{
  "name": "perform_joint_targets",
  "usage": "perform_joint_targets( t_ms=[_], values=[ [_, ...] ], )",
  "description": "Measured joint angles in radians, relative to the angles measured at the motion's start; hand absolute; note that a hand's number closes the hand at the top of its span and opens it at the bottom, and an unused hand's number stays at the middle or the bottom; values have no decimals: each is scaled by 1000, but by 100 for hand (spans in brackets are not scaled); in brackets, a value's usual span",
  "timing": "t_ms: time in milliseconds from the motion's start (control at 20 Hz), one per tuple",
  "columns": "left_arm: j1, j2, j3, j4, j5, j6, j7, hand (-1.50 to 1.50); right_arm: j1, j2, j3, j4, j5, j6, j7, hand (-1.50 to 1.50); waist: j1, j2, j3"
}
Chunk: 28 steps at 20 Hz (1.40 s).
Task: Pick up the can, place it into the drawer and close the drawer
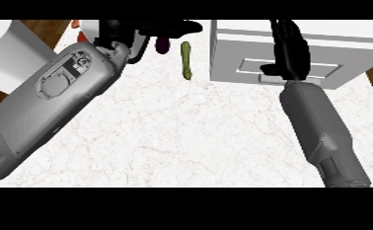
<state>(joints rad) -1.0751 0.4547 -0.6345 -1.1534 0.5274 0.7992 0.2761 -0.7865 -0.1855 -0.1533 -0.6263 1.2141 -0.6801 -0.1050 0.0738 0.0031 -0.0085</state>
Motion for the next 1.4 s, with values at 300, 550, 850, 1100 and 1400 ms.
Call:
perform_joint_targets(
  t_ms=[300, 550, 850, 1100, 1400],
  values=[
    [82, 35, 9, -73, -16, -13, -6, -150, -110, -4, -37, 164, 10, -66, 20, -150, -3, 6, 7],
    [125, 43, 14, -108, -29, -15, -11, -150, -173, -13, -54, 241, 14, -100, 36, -150, -2, 7, 6],
    [180, 50, 17, -152, -44, -21, -24, -150, -265, -42, -68, 338, 21, -54, 25, -150, 8, 21, 8],
    [215, 59, 23, -179, -53, -32, -34, -150, -300, -48, -94, 379, -3, -21, -36, -150, 4, 26, 10],
    [252, 76, 32, -218, -58, -35, -39, -150, -306, -35, -192, 363, -120, 9, -186, -150, -6, 26, 14]
  ],
)
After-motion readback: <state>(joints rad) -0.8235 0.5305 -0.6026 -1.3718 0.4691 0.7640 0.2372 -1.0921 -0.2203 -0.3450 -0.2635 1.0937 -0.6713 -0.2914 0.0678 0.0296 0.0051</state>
